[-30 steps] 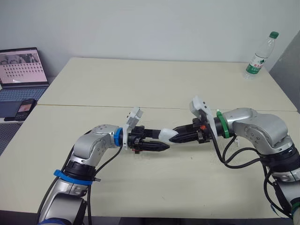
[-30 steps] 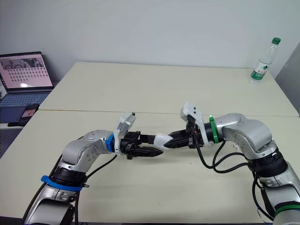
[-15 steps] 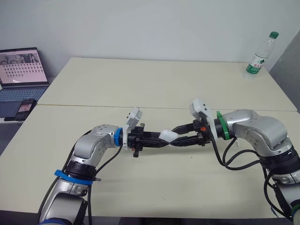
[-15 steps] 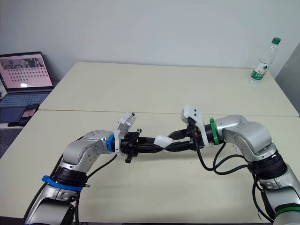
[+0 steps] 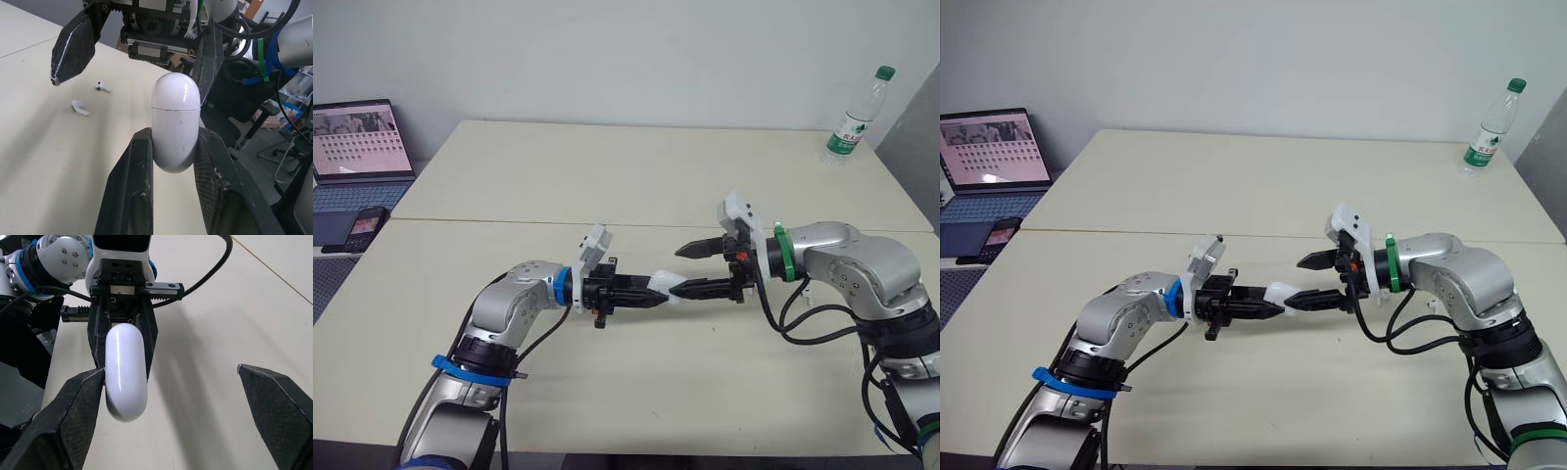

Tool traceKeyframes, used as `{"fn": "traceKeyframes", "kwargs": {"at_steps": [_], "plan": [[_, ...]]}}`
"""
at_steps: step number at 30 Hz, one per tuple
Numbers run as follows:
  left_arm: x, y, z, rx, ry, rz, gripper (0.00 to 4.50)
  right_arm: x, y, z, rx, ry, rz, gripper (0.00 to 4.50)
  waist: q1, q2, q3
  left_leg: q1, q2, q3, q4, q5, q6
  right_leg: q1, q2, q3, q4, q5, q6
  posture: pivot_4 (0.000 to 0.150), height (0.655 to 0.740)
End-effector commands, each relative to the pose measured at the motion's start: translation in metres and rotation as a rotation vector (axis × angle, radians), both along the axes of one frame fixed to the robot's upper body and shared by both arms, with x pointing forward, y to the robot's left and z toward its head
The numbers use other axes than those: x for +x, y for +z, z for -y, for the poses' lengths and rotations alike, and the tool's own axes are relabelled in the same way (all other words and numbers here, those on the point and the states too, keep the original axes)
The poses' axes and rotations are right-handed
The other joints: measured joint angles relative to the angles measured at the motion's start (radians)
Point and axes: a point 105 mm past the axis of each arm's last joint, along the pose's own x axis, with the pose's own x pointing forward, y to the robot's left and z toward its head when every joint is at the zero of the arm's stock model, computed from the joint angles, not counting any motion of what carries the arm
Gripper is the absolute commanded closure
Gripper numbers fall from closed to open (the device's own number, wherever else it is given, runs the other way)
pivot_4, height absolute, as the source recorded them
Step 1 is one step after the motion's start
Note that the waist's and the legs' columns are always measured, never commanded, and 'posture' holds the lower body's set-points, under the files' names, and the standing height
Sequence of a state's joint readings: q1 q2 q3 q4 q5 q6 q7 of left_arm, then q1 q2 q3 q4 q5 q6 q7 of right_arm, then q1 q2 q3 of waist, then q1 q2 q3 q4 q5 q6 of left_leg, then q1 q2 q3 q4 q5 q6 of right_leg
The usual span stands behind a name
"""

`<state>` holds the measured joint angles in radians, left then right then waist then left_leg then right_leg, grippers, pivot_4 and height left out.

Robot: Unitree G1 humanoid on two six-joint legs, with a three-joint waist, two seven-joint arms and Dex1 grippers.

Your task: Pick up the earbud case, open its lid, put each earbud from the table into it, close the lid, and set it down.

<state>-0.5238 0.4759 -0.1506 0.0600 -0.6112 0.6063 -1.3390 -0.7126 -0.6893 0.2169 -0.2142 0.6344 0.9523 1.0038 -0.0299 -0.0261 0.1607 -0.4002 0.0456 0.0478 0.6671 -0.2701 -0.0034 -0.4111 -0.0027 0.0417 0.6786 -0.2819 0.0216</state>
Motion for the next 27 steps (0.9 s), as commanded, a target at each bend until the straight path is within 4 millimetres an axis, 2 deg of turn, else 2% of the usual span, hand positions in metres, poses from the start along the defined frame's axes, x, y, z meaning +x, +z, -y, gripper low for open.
{"fn": "traceKeyframes", "kwargs": {"at_steps": [1,7,11,14,18,21,23,27], "plan": [[-0.006,0.005,0.002,-0.02,-0.035,0.018,3.73,0.017,0.015,0.008,0.008,-0.104,0.063,0.0,-0.001,0.0,0.0,0.0,0.0,0.0,0.0,0.0,0.0,0.0,0.0,0.0,0.0,0.0,0.0,0.15,0.7362],[-0.007,-0.002,0.0,-0.007,-0.004,0.022,3.73,0.019,0.032,0.018,0.035,-0.113,0.086,0.0,0.001,0.0,0.0,0.0,-0.001,0.0,0.0,0.0,0.0,0.0,-0.001,0.0,0.0,0.0,0.0,0.15,0.7362],[0.001,-0.005,-0.002,0.0,0.116,0.076,3.73,0.013,0.04,0.023,0.04,-0.098,0.1,0.0,0.001,0.0,0.0,0.0,0.0,0.0,0.0,0.0,0.0,0.0,-0.001,0.0,0.0,0.0,0.0,0.15,0.7362],[0.006,-0.001,-0.006,-0.036,0.216,0.126,3.73,0.015,0.04,0.032,0.025,-0.15,0.106,0.0,-0.001,0.0,0.0,0.0,0.0,0.0,0.0,0.0,0.0,0.0,-0.001,0.001,0.0,0.0,0.0,0.15,0.7362],[0.015,0.009,-0.011,-0.105,0.39,0.23,3.73,0.031,0.014,0.068,-0.075,-0.372,0.1,0.0,0.003,0.0,0.0,0.0,0.0,-0.001,0.0,0.0,0.0,0.001,-0.005,0.0,0.0,0.0,0.0,0.15,0.7362],[0.019,0.007,-0.014,-0.116,0.496,0.298,3.73,0.039,-0.009,0.098,-0.164,-0.531,0.138,0.0,0.005,0.0,0.0,0.0,-0.001,0.0,0.0,0.0,0.0,0.001,-0.007,0.0,-0.001,0.0,0.0,0.15,0.7362],[0.02,0.004,-0.017,-0.11,0.553,0.327,3.73,0.035,-0.025,0.113,-0.226,-0.592,0.142,0.0,0.005,0.0,0.0,0.0,-0.002,0.001,0.0,0.0,0.0,0.001,-0.008,0.001,-0.001,0.0,0.0,0.15,0.7362],[0.019,-0.005,-0.026,-0.089,0.628,0.366,3.73,0.026,-0.047,0.129,-0.246,-0.727,0.083,0.0,0.002,0.0,0.0,0.0,-0.002,0.002,-0.001,0.0,0.0,0.001,-0.008,0.001,0.0,0.0,0.0,0.15,0.7362]]}}
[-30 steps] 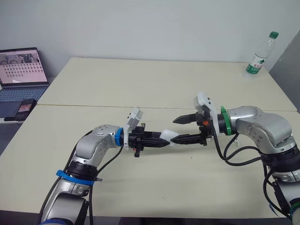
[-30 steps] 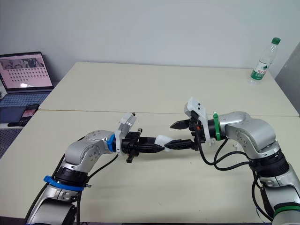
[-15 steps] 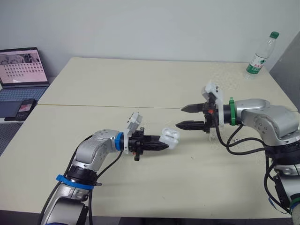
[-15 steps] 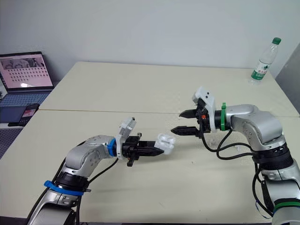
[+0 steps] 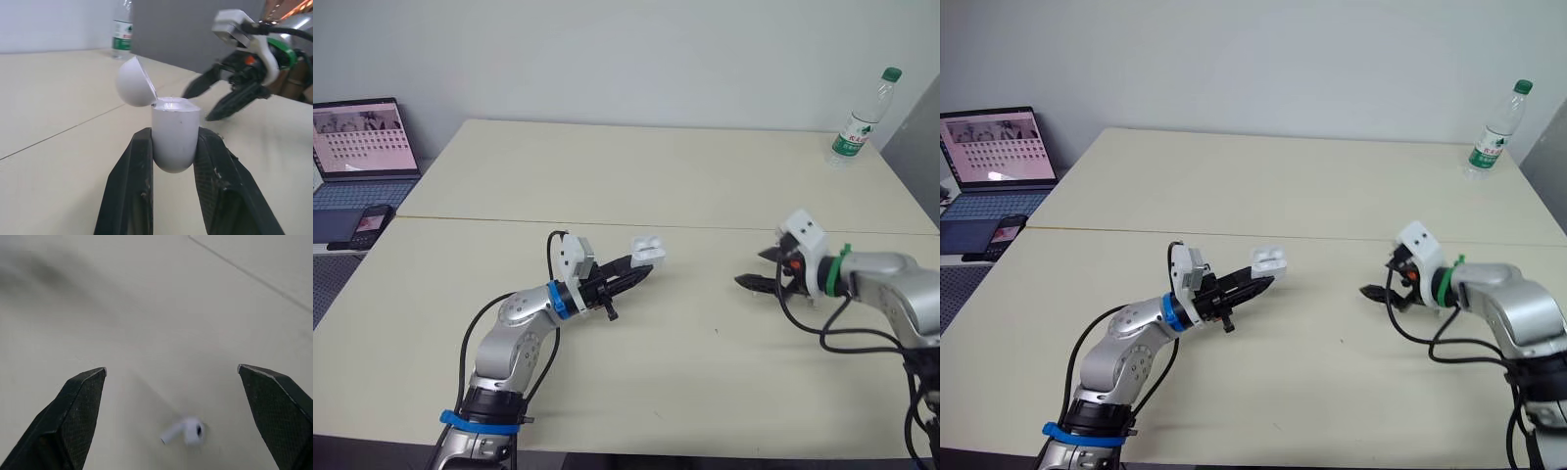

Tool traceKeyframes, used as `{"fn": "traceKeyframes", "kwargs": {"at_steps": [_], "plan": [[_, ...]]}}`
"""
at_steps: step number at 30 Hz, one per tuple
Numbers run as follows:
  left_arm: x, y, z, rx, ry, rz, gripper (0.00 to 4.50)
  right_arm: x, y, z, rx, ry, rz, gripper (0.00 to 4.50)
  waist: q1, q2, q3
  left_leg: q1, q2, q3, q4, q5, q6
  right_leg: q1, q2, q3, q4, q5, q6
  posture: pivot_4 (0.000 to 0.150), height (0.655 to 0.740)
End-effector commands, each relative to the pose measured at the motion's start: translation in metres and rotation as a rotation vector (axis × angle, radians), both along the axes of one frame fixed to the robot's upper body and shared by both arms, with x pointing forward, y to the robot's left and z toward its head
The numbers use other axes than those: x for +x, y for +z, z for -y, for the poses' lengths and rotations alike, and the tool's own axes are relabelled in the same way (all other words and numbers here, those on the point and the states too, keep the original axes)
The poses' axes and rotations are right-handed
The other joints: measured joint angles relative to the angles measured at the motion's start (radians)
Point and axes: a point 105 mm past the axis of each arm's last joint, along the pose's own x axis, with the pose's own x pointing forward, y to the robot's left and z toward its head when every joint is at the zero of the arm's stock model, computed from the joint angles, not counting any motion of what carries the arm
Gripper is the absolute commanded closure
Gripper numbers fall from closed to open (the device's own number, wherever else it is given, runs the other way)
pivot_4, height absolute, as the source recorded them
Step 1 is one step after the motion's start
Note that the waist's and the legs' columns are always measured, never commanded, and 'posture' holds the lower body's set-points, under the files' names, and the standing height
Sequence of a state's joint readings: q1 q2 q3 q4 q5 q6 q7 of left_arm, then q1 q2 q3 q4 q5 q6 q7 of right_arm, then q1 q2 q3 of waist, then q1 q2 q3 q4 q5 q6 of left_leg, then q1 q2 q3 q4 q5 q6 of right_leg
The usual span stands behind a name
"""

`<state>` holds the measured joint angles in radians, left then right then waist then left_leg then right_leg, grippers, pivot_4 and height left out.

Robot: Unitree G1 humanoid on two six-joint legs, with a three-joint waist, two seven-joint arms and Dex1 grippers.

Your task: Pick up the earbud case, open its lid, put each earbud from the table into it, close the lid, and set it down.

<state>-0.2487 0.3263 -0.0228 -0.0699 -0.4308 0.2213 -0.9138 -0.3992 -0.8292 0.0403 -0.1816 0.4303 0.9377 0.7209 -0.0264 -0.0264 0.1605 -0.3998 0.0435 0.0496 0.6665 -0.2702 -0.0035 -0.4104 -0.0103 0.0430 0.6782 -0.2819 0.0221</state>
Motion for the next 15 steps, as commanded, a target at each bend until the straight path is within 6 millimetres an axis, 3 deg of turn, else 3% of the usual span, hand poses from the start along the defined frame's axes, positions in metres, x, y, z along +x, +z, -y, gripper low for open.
{"fn": "traceKeyframes", "kwargs": {"at_steps": [1,9,15], "plan": [[-0.001,0.011,-0.007,-0.002,0.063,0.096,3.73,0.0,0.008,0.01,-0.007,-0.123,0.074,0.0,-0.003,0.0,0.0,0.0,0.001,0.0,0.0,0.0,0.0,0.0,0.0,0.0,0.0,0.0,0.0,0.15,0.7362],[-0.017,-0.006,-0.019,0.01,0.046,0.079,3.73,-0.006,-0.018,0.01,0.041,-0.356,0.079,0.0,-0.005,0.0,0.0,0.002,0.002,0.0,0.0,0.0,0.0,0.001,0.007,0.001,0.002,0.0,0.0,0.15,0.7362],[-0.016,-0.002,-0.03,-0.005,0.07,0.075,3.73,-0.003,-0.025,-0.008,0.177,-0.477,0.063,0.0,-0.005,0.0,0.0,0.002,0.002,0.001,0.0,0.0,0.0,0.001,0.007,0.001,0.001,0.0,0.0,0.15,0.7362]]}}
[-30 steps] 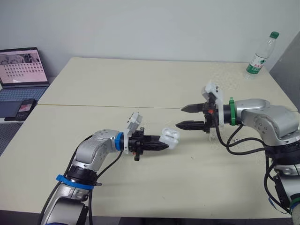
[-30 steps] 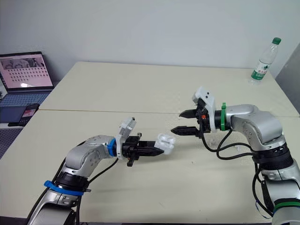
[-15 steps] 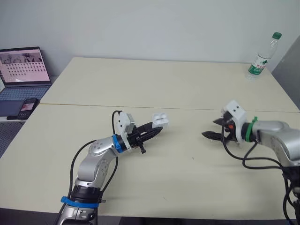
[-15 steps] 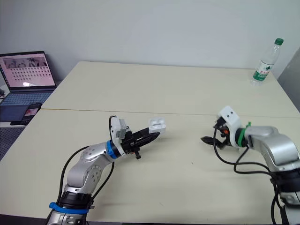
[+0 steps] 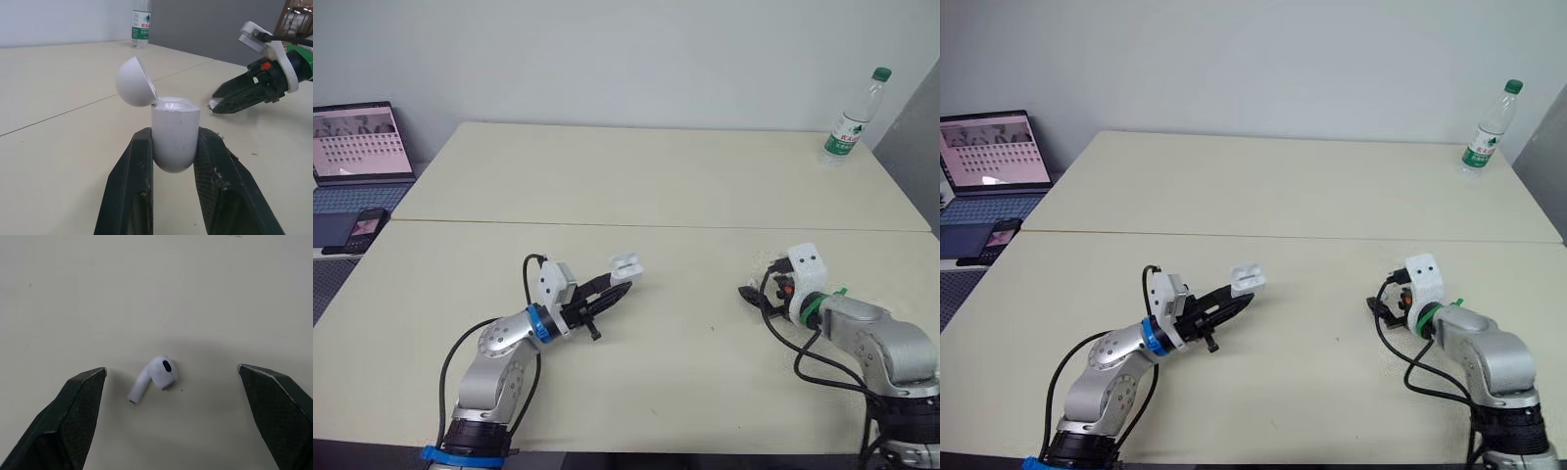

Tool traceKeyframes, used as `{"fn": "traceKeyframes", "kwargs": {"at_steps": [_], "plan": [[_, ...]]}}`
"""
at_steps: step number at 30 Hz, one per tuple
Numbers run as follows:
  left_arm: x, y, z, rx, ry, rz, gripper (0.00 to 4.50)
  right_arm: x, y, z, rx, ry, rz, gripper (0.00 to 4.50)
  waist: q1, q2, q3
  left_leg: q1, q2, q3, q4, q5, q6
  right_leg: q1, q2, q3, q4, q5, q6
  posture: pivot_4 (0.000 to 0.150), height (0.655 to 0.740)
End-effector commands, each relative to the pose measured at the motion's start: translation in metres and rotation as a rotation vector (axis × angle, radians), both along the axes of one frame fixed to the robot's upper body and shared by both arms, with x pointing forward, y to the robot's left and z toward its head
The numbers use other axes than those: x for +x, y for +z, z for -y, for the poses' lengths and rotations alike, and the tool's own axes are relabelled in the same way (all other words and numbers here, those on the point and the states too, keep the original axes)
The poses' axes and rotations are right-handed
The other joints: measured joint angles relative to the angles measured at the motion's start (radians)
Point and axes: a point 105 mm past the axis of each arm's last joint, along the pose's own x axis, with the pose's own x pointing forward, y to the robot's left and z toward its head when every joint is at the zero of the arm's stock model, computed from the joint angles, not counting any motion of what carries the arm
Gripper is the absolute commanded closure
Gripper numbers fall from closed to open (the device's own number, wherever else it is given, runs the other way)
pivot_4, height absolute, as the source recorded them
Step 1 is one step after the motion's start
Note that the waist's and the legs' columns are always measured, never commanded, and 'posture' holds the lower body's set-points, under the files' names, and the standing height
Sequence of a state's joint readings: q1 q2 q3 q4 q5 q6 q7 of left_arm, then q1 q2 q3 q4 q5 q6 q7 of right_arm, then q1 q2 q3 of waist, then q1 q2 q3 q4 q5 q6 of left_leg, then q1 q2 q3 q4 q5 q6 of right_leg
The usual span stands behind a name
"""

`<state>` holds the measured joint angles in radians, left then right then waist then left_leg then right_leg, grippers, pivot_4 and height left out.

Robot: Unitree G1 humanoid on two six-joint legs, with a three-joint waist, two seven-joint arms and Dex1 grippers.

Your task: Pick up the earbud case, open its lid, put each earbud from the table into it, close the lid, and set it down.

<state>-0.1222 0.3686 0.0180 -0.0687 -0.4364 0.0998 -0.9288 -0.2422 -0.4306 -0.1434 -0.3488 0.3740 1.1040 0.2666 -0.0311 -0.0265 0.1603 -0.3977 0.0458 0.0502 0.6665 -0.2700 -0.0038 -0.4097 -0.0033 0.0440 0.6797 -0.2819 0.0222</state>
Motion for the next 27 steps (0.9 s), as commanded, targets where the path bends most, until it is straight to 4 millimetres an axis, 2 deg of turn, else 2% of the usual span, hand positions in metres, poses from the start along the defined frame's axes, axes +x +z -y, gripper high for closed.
{"fn": "traceKeyframes", "kwargs": {"at_steps": [1,2,5,10,15,16,20,23,27], "plan": [[-0.001,0.016,-0.003,-0.017,-0.008,0.063,3.73,0.002,0.009,-0.002,0.031,-0.055,0.031,0.0,0.0,0.0,0.0,0.0,0.0,0.0,0.0,0.0,0.0,0.0,0.0,0.0,0.0,0.0,0.0,0.15,0.7362],[-0.001,0.016,-0.003,-0.014,-0.01,0.063,3.73,0.0,0.005,-0.004,0.028,-0.06,0.016,0.0,0.0,0.0,0.0,0.0,0.0,0.0,0.0,0.0,0.0,0.0,0.0,0.0,0.0,0.0,0.0,0.15,0.7362],[0.0,0.016,-0.003,-0.01,-0.015,0.064,3.73,-0.006,-0.001,-0.008,0.002,-0.063,-0.012,0.61,0.0,0.0,0.0,0.0,0.0,0.0,0.0,0.0,0.0,0.0,0.0,0.0,0.0,0.0,0.0,0.15,0.7362],[0.001,0.016,-0.004,-0.001,-0.02,0.059,3.73,-0.012,-0.005,-0.014,-0.035,-0.039,-0.011,2.46,-0.001,0.0,0.0,0.0,0.0,0.0,-0.001,0.0,0.0,0.0,0.0,-0.001,0.0,0.0,0.0,0.15,0.7362],[0.002,0.018,-0.003,-0.002,-0.027,0.056,3.73,-0.004,0.003,-0.011,-0.085,0.008,0.045,4.34,-0.002,0.0,0.0,0.001,0.001,0.0,-0.001,0.0,0.0,0.0,0.001,0.0,0.0,0.0,0.0,0.15,0.7362],[0.002,0.018,-0.003,-0.001,-0.028,0.055,3.73,-0.002,0.006,-0.01,-0.089,0.025,0.055,4.47,-0.001,0.0,0.0,0.001,0.0,0.0,0.0,0.0,0.0,0.0,0.001,0.0,0.0,0.0,0.0,0.15,0.7362],[0.001,0.019,-0.005,0.005,-0.028,0.051,3.73,-0.005,0.014,-0.008,-0.126,0.177,0.066,4.47,-0.001,0.0,0.0,0.0,0.0,0.0,0.0,0.0,0.0,0.0,0.0,0.0,-0.001,0.0,0.0,0.15,0.7362],[0.0,0.02,-0.006,0.002,-0.026,0.047,3.73,-0.005,0.016,0.007,-0.187,0.217,0.051,4.47,0.0,0.0,0.0,0.0,0.0,0.0,-0.001,0.0,0.0,0.0,0.0,0.0,-0.002,0.0,0.0,0.15,0.7362],[-0.003,0.019,-0.008,0.005,-0.014,0.038,3.73,-0.001,0.02,0.012,-0.211,0.252,0.054,4.47,-0.002,0.0,0.0,0.0,0.0,0.0,-0.001,0.0,0.0,0.0,0.001,0.0,-0.002,0.0,0.0,0.15,0.7362]]}}
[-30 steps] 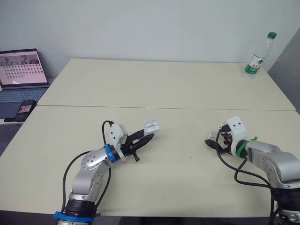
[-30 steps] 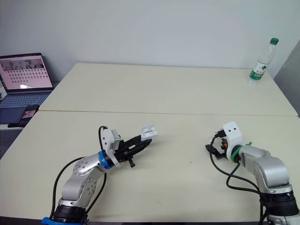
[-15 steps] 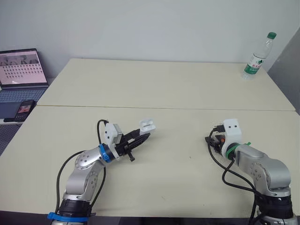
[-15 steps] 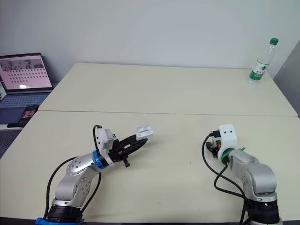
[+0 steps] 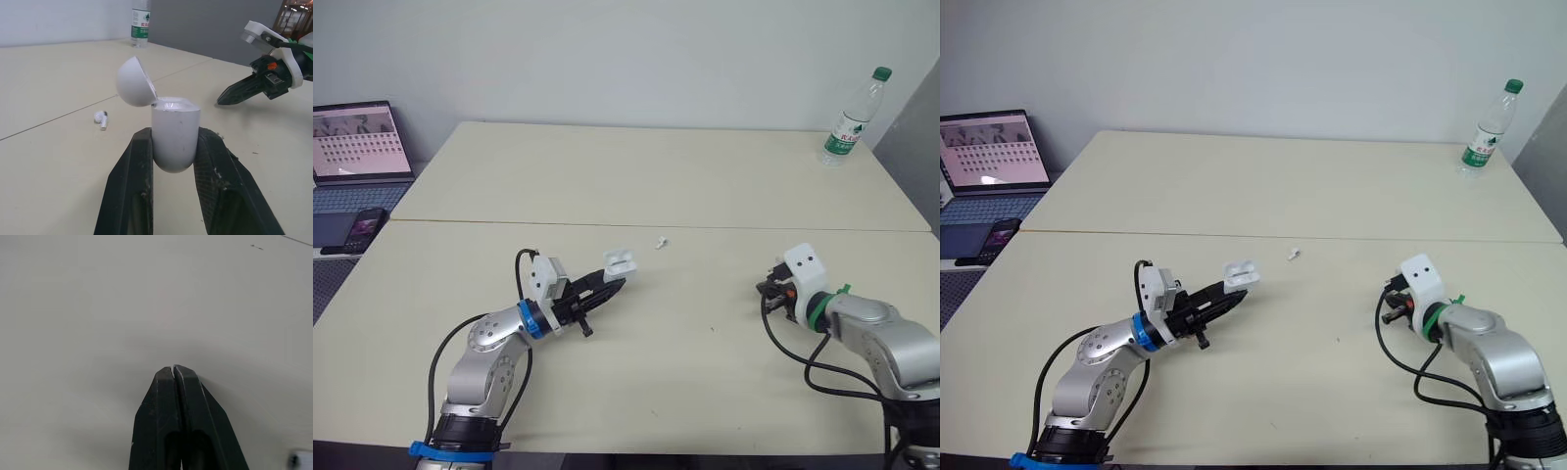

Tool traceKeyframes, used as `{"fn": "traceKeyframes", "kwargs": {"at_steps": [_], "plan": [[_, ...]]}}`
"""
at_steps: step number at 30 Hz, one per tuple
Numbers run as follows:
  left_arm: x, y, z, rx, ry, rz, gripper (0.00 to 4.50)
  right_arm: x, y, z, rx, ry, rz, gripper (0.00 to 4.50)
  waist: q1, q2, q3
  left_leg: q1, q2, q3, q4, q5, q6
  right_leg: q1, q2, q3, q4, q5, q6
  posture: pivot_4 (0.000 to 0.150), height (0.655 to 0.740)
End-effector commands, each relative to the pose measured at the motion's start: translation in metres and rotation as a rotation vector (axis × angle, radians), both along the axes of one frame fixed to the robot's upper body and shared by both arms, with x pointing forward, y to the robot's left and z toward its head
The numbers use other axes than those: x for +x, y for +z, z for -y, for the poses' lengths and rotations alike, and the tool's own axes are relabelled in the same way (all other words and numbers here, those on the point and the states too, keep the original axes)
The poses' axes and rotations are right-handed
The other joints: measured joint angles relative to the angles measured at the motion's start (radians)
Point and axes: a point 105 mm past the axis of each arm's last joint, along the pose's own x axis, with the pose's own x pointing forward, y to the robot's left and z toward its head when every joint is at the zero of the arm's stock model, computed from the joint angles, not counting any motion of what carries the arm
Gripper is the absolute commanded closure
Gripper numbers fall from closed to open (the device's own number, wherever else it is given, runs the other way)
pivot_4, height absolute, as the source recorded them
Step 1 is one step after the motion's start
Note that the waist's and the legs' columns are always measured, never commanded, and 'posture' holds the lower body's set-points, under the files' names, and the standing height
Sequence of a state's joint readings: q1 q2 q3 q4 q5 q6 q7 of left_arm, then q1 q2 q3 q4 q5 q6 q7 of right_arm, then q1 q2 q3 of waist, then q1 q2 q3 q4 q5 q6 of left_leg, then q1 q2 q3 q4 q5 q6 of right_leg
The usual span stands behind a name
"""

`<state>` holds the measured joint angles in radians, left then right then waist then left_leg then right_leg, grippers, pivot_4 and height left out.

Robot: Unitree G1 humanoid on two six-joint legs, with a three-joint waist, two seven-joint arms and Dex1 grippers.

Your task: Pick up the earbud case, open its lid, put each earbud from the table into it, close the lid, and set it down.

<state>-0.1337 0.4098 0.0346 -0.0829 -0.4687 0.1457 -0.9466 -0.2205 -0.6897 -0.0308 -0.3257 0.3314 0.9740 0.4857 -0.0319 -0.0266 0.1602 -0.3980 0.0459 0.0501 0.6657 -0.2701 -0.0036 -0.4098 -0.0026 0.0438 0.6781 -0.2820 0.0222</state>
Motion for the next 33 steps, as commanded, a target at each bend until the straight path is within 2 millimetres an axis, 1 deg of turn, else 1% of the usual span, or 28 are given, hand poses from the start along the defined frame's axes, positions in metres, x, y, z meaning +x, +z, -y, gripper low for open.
{"fn": "traceKeyframes", "kwargs": {"at_steps": [1,5,8,10,11,13,16,18,21,22,27,30,33], "plan": [[-0.004,0.013,-0.002,-0.006,0.005,0.051,3.73,0.008,0.014,-0.005,-0.003,0.051,0.054,4.47,-0.002,0.0,0.0,0.0,0.0,0.0,0.0,0.0,0.0,0.0,0.0,0.0,0.0,0.0,0.0,0.15,0.7362],[-0.008,0.012,-0.003,-0.007,0.018,0.046,3.73,0.014,0.02,-0.015,0.025,0.097,0.088,4.47,0.0,0.0,0.0,0.001,0.0,0.0,0.0,0.0,0.0,0.0,0.0,0.0,0.001,0.0,0.0,0.15,0.7362],[-0.009,0.011,-0.005,-0.007,0.046,0.043,3.73,0.019,0.019,-0.024,0.043,0.112,0.098,4.47,0.0,0.0,0.0,0.0,0.0,0.0,0.0,0.0,0.0,0.0,0.0,0.0,0.0,0.0,0.0,0.15,0.7362],[-0.009,0.012,-0.006,-0.017,0.057,0.042,3.73,0.02,0.019,-0.031,0.065,0.121,0.099,4.1,0.001,0.0,0.0,0.0,0.0,0.0,0.0,0.0,0.0,0.0,0.0,0.0,0.0,0.0,0.0,0.15,0.7362],[-0.009,0.012,-0.007,-0.018,0.061,0.042,3.73,0.021,0.019,-0.035,0.08,0.129,0.097,3.88,0.001,0.0,0.0,0.0,0.0,0.0,0.0,0.0,0.0,0.0,0.0,0.0,0.0,0.0,0.0,0.15,0.7362],[-0.01,0.013,-0.008,-0.019,0.066,0.042,3.73,0.022,0.019,-0.044,0.109,0.141,0.1,3.22,0.001,0.0,0.0,0.0,0.0,0.0,0.0,0.0,0.0,0.0,0.0,0.0,0.0,0.0,0.0,0.15,0.7362],[-0.009,0.012,-0.012,-0.016,0.088,0.037,3.73,0.031,0.022,-0.06,0.139,0.137,0.134,2.06,-0.002,0.0,0.0,0.0,0.0,0.0,0.0,0.0,0.0,0.0,0.0,0.0,0.001,0.0,0.0,0.15,0.7362],[-0.009,0.011,-0.015,-0.019,0.105,0.033,3.73,0.038,0.024,-0.076,0.175,0.138,0.155,1.3,-0.002,0.0,0.0,0.001,0.001,0.0,0.0,0.0,0.0,0.0,0.0,0.0,0.001,0.0,0.0,0.15,0.7362],[-0.008,0.014,-0.019,-0.051,0.138,0.036,3.73,0.052,0.025,-0.099,0.219,0.136,0.187,0.16,-0.001,0.0,0.0,0.001,0.001,0.0,0.0,0.0,0.0,0.0,0.0,0.0,0.002,0.0,0.0,0.15,0.7362],[-0.007,0.015,-0.02,-0.057,0.15,0.039,3.73,0.059,0.025,-0.106,0.23,0.126,0.207,0.03,-0.001,0.0,0.0,0.001,0.001,0.0,0.0,0.0,0.0,0.0,0.0,0.0,0.002,0.0,0.0,0.15,0.7362],[-0.005,0.02,-0.029,-0.063,0.198,0.054,3.73,0.091,0.026,-0.127,0.279,0.078,0.263,0.03,-0.001,0.0,0.0,0.0,0.0,0.001,0.0,0.0,0.0,-0.001,-0.001,0.001,0.001,0.0,0.0,0.15,0.7362],[-0.004,0.022,-0.033,-0.068,0.222,0.061,3.73,0.105,0.026,-0.14,0.309,0.067,0.274,0.03,-0.001,0.0,0.0,0.0,0.0,0.002,0.0,0.0,0.0,-0.001,-0.002,0.0,0.001,0.0,0.0,0.15,0.7362],[-0.005,0.024,-0.036,-0.068,0.243,0.067,3.73,0.115,0.017,-0.152,0.321,0.055,0.254,0.03,-0.002,0.0,0.0,0.0,0.0,0.001,0.0,0.0,0.0,-0.001,-0.003,0.0,0.002,0.0,-0.001,0.15,0.7362]]}}
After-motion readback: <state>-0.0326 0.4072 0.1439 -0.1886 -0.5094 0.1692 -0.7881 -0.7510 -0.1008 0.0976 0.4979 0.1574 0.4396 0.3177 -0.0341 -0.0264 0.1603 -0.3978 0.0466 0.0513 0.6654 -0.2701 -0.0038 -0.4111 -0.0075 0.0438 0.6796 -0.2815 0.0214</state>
